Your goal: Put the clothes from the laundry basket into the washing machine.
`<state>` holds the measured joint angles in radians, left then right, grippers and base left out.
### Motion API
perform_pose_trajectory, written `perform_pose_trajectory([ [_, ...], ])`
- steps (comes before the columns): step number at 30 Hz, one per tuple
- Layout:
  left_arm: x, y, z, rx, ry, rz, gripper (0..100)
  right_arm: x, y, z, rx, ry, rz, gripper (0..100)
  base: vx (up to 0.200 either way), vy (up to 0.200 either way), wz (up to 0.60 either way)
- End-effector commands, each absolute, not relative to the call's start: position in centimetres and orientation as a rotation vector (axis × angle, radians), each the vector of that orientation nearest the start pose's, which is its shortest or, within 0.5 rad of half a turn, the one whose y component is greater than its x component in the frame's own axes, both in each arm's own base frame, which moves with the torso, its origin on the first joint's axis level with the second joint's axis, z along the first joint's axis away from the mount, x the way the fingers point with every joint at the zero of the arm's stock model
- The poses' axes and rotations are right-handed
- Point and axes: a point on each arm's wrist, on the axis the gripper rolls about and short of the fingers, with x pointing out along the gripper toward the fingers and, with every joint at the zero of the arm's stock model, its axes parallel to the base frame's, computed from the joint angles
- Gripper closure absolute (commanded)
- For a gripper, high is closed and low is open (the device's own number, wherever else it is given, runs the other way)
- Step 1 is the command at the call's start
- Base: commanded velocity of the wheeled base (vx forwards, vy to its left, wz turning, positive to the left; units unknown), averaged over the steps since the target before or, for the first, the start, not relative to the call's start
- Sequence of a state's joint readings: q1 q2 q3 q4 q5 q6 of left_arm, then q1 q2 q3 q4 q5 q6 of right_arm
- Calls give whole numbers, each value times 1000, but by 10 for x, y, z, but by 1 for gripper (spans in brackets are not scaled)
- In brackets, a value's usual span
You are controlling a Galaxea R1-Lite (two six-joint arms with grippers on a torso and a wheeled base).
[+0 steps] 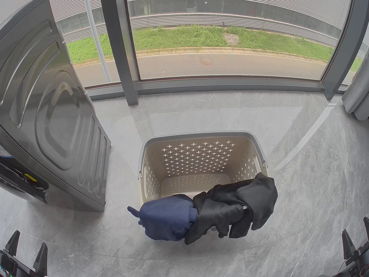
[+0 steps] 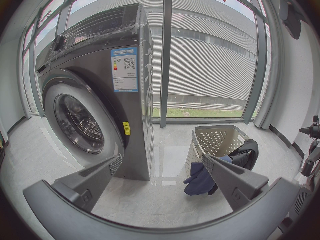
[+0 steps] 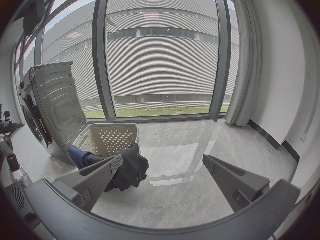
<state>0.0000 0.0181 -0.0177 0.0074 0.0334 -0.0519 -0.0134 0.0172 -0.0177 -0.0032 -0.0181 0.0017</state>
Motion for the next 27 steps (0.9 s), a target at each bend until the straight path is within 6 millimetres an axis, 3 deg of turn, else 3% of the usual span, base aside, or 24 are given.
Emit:
perform_pose_trajectory([
  [1,-23,1,76,-52,4,34,0,-22,0,76,2,14,-32,0,0,-200,0],
  [13,-23,1,76,-52,4,34,0,-22,0,76,2,14,-32,0,0,0,0],
  [19,-23,1,76,-52,4,34,0,-22,0,76,2,14,-32,0,200,0,0],
  [27,-23,1,76,-52,4,34,0,-22,0,76,2,14,-32,0,0,0,0],
])
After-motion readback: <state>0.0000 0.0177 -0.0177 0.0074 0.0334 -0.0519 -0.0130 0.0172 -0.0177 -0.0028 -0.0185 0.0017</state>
